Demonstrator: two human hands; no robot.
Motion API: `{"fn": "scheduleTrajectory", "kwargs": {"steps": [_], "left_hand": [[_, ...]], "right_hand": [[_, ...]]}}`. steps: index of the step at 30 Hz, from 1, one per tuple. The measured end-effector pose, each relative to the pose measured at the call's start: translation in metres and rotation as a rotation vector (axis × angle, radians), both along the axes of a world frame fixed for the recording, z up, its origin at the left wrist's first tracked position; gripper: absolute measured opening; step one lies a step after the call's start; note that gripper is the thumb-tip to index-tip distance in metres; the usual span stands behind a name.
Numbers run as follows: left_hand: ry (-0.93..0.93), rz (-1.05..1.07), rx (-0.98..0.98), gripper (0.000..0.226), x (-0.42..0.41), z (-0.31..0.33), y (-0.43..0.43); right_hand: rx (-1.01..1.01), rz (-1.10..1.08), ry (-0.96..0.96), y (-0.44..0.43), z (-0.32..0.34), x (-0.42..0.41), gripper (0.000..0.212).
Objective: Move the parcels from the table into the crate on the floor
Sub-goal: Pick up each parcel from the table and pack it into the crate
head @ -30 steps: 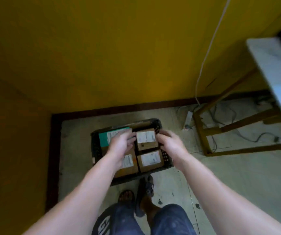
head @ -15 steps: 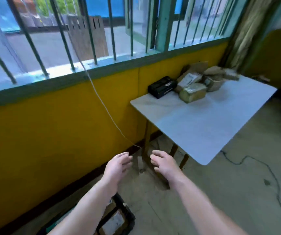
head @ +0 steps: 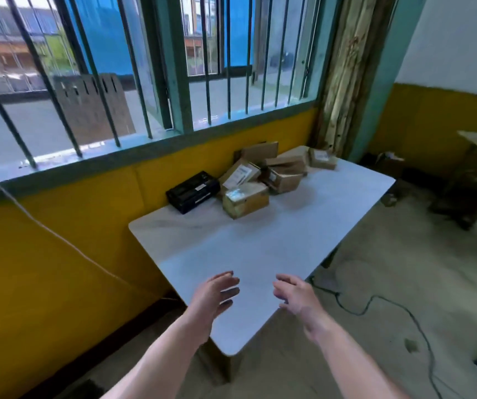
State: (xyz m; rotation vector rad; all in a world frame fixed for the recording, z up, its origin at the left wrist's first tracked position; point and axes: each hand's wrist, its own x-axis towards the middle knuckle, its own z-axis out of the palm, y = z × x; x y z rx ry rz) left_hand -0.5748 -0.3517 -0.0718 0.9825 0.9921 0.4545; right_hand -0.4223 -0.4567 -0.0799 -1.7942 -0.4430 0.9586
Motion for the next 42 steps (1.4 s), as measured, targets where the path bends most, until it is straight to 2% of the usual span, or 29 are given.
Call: {"fn": "scheduleTrajectory", "kwargs": {"steps": [10,14,15,18,23,27,30,32,34,36,38,40,42], "left_hand": [[-0.008,0.081,-0.012,0.018,0.146,-0.033,0.071],[-0.024,0.159,-0.06,0.016,0.207,-0.046,0.122],[-0.023,0.187,-0.074,0.016,0.219,-0.05,0.134],[-0.023,0.249,-0.085,0.017,0.25,-0.061,0.168],[-0.004,0.383,-0.089,0.013,0.28,-0.068,0.207],[0.042,0.6,-0.035,0.015,0.297,-0.074,0.233],[0.07,0.821,0.081,0.019,0.307,-0.075,0.252],[0.168,0.964,0.174,0.018,0.313,-0.075,0.262],[0.313,1.065,0.215,0.023,0.321,-0.076,0.267],[0.406,1.028,0.17,0.042,0.33,-0.08,0.273],[0.437,0.897,0.065,0.06,0.336,-0.086,0.279],[0.403,0.821,-0.006,0.064,0.342,-0.087,0.284],[0.365,0.812,-0.035,0.065,0.347,-0.085,0.282]], "right_hand": [[-0.021,0.068,0.042,0.067,-0.015,0.137,0.032],[-0.092,0.125,0.049,0.114,-0.017,0.204,0.015],[-0.115,0.146,0.056,0.123,-0.019,0.218,0.016],[-0.157,0.191,0.044,0.153,-0.025,0.263,0.036],[-0.197,0.26,0.067,0.206,-0.034,0.317,0.038],[-0.224,0.405,0.069,0.255,-0.047,0.347,0.039],[-0.223,0.488,0.037,0.292,-0.054,0.362,0.034],[-0.197,0.497,0.017,0.319,-0.058,0.372,0.028],[-0.181,0.518,0.027,0.342,-0.059,0.381,0.039],[-0.174,0.563,0.038,0.361,-0.059,0.391,0.05],[-0.154,0.599,0.054,0.379,-0.062,0.397,0.054],[-0.152,0.626,0.099,0.393,-0.064,0.402,0.049],[-0.124,0.653,0.157,0.397,-0.065,0.404,0.036]]}}
